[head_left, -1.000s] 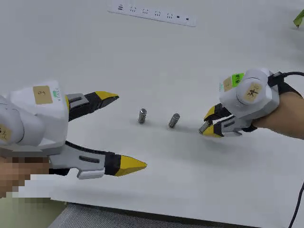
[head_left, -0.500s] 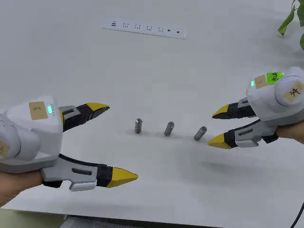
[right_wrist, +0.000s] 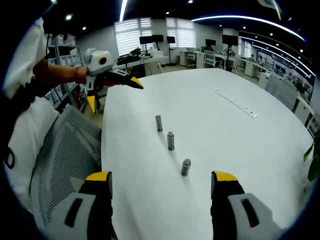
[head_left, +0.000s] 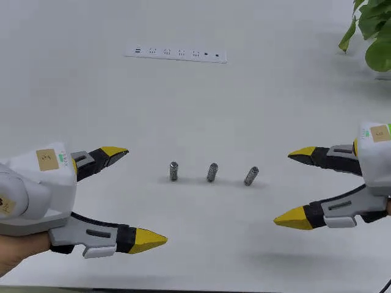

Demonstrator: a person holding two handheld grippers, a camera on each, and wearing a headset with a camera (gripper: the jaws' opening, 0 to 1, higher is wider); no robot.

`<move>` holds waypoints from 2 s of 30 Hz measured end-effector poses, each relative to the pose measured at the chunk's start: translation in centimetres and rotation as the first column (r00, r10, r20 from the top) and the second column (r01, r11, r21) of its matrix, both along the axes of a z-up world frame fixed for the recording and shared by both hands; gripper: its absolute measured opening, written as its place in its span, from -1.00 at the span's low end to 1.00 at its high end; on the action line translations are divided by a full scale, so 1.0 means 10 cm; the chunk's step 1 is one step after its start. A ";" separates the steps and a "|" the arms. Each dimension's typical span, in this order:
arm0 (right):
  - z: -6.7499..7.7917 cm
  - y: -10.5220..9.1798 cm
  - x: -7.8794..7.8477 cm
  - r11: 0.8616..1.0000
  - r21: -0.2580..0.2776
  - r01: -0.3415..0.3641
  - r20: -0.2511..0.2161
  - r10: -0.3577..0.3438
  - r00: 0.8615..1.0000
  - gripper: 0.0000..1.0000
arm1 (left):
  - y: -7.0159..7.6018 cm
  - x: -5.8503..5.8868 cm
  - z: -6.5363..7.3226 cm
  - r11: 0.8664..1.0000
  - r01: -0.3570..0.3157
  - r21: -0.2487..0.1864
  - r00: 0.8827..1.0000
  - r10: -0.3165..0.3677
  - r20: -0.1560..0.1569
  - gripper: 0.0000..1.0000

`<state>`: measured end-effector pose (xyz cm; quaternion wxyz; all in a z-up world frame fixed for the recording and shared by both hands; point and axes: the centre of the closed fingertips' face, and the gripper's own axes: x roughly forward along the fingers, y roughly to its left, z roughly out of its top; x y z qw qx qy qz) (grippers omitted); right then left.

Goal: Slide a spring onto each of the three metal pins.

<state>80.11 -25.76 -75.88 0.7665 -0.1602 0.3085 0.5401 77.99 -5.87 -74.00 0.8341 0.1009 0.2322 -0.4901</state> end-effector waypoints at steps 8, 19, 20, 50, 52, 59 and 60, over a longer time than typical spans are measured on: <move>0.04 0.02 -0.16 0.997 0.054 0.046 0.004 -0.047 0.999 0.81 | 0.09 -0.01 -0.08 1.000 -0.009 -0.002 1.000 0.009 -0.017 1.00; 0.07 0.04 -0.22 0.995 0.080 0.066 0.016 -0.067 0.998 0.82 | 0.06 -0.08 -0.13 1.000 -0.007 0.011 1.000 0.008 -0.030 1.00; 0.07 0.04 -0.22 0.994 0.081 0.067 0.017 -0.069 0.997 0.82 | 0.06 -0.09 -0.13 1.000 -0.007 0.012 1.000 0.008 -0.030 1.00; 0.04 -0.09 -0.18 0.993 0.093 0.067 0.032 -0.070 0.997 0.82 | 0.06 -0.13 -0.12 1.000 0.002 0.019 1.000 -0.002 -0.020 1.00; 0.04 -0.08 -0.18 0.993 0.094 0.067 0.032 -0.070 0.997 0.82 | 0.05 -0.13 -0.11 1.000 0.003 0.020 1.000 -0.002 -0.019 1.00; 0.04 -0.07 -0.20 0.994 0.093 0.065 0.031 -0.068 0.997 0.82 | 0.03 -0.14 -0.09 1.000 0.005 0.018 1.000 -0.004 -0.019 1.00; 0.05 -0.07 -0.20 0.993 0.094 0.065 0.031 -0.069 0.997 0.82 | 0.02 -0.14 -0.09 1.000 0.004 0.018 1.000 -0.004 -0.018 1.00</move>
